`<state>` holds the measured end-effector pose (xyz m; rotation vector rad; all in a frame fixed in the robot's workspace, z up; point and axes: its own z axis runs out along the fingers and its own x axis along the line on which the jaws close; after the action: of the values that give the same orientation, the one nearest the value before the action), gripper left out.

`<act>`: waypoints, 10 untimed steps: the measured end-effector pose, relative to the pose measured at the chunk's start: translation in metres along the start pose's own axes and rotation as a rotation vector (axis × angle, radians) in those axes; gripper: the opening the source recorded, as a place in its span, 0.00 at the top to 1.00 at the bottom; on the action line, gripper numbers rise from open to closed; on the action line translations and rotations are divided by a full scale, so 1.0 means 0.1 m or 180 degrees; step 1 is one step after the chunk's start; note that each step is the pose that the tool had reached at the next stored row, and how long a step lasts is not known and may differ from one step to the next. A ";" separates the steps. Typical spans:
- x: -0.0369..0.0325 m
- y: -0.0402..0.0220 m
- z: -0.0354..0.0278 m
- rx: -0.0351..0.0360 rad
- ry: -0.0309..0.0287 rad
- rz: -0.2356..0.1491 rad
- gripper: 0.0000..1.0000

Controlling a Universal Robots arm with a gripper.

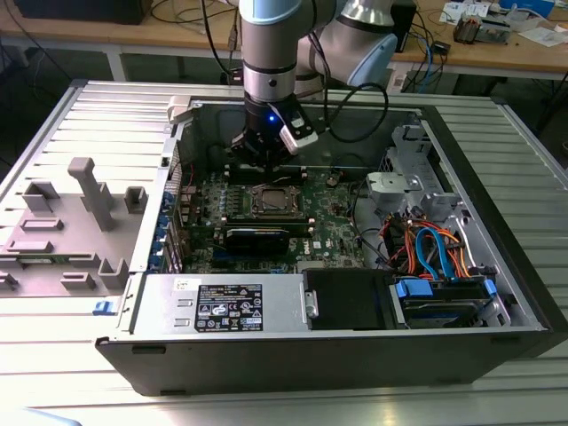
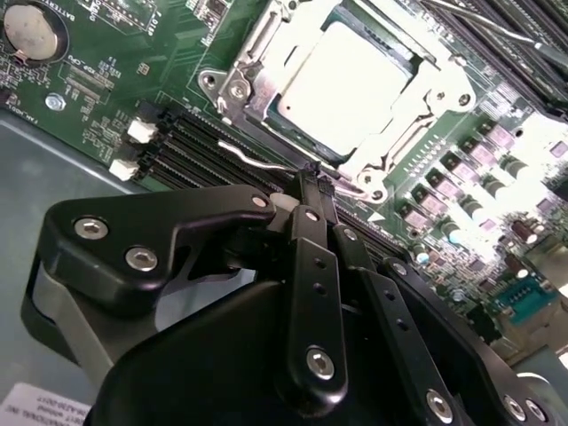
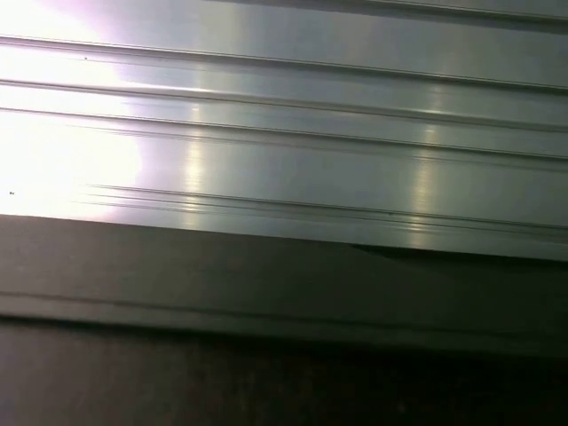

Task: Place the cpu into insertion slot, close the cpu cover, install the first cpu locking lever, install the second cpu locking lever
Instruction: 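Install the first cpu locking lever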

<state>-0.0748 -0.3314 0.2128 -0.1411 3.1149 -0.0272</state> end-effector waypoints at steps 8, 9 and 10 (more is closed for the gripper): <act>-0.078 -0.006 0.068 -0.0002 0.0001 -0.0038 0.89; -0.091 -0.007 0.072 -0.0003 0.0002 -0.0041 0.89; -0.112 -0.009 0.077 -0.0005 0.0002 -0.0044 0.89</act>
<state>-0.0633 -0.3314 0.2053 -0.1626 3.1147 -0.0253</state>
